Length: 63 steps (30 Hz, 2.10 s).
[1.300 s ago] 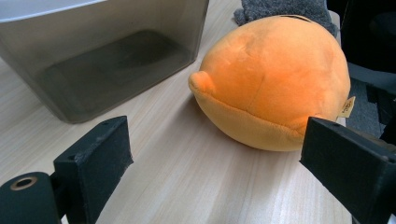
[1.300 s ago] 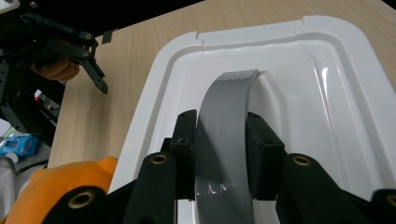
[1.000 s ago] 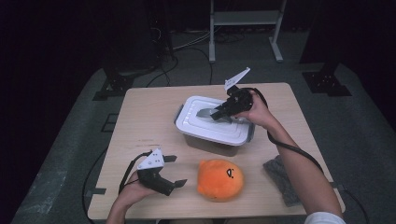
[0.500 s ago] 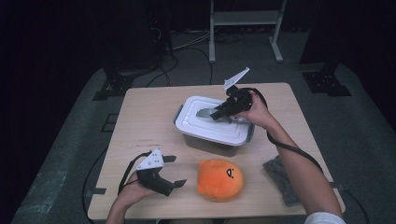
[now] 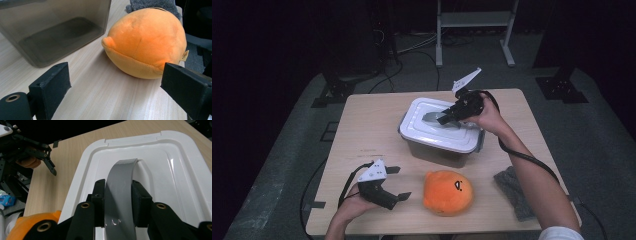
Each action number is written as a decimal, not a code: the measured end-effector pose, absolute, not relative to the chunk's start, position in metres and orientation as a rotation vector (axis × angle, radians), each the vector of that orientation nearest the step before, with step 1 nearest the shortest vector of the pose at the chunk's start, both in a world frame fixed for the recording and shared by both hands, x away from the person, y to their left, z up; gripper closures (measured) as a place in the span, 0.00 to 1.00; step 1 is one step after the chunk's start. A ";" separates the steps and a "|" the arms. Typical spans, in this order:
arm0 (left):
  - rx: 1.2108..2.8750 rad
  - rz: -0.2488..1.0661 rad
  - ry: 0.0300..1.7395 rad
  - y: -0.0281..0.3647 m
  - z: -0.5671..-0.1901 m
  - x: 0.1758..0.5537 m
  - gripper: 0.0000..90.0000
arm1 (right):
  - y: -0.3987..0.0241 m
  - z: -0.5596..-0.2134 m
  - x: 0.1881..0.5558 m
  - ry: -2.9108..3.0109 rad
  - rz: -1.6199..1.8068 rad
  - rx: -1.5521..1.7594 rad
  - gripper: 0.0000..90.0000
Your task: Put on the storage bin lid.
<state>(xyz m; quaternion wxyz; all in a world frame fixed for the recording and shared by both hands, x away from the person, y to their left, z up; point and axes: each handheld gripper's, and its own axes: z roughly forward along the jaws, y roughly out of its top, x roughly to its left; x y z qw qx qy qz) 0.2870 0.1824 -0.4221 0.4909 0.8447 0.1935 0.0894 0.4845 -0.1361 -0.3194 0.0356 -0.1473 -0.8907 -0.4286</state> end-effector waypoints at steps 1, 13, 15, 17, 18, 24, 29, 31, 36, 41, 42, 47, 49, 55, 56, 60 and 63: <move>2.052 0.218 0.469 0.183 -0.422 0.287 0.09 | -0.138 -0.317 0.483 -2.735 -1.327 -0.455 0.75; 2.057 0.218 0.459 0.182 -0.423 0.288 0.09 | -0.197 -0.292 0.461 -2.715 -1.440 -0.557 0.75; 2.057 0.217 0.459 0.181 -0.423 0.288 0.09 | -0.208 -0.291 0.455 -2.721 -1.449 -0.579 0.75; 2.059 0.214 0.458 0.180 -0.423 0.288 0.09 | -0.220 -0.290 0.449 -2.727 -1.458 -0.600 0.75; 2.060 0.214 0.456 0.180 -0.423 0.288 0.09 | -0.226 -0.289 0.446 -2.729 -1.460 -0.612 0.75; 2.060 0.214 0.452 0.179 -0.423 0.288 0.09 | -0.264 -0.286 0.427 -2.716 -1.506 -0.692 0.75; 2.055 0.215 0.451 0.178 -0.423 0.288 0.09 | -0.292 -0.288 0.411 -2.714 -1.518 -0.760 0.75; 2.057 0.213 0.449 0.178 -0.423 0.289 0.09 | -0.303 -0.289 0.404 -2.716 -1.523 -0.789 0.75; 2.054 0.211 0.454 0.178 -0.423 0.289 0.09 | -0.324 -0.291 0.390 -2.715 -1.530 -0.845 0.75; 2.053 0.213 0.453 0.177 -0.423 0.288 0.09 | -0.346 -0.298 0.376 -2.699 -1.539 -0.913 0.75; 2.055 0.212 0.453 0.177 -0.423 0.288 0.09 | -0.351 -0.300 0.372 -2.696 -1.536 -0.926 0.75; 2.057 0.215 0.458 0.177 -0.424 0.288 0.09 | -0.366 -0.310 0.362 -2.678 -1.530 -0.975 0.75; 2.059 0.220 0.456 0.177 -0.423 0.288 0.09 | -0.372 -0.315 0.359 -2.670 -1.529 -0.995 0.75; 2.055 0.229 0.468 0.181 -0.423 0.289 0.09 | -0.383 -0.329 0.352 -2.648 -1.522 -1.034 0.75; 2.055 0.230 0.468 0.181 -0.423 0.289 0.09 | -0.384 -0.332 0.351 -2.645 -1.515 -1.041 0.75; 2.051 0.234 0.474 0.182 -0.422 0.289 0.09 | -0.387 -0.342 0.350 -2.634 -1.503 -1.058 0.75; 2.043 0.234 0.479 0.183 -0.422 0.289 0.09 | -0.388 -0.351 0.348 -2.626 -1.495 -1.067 0.75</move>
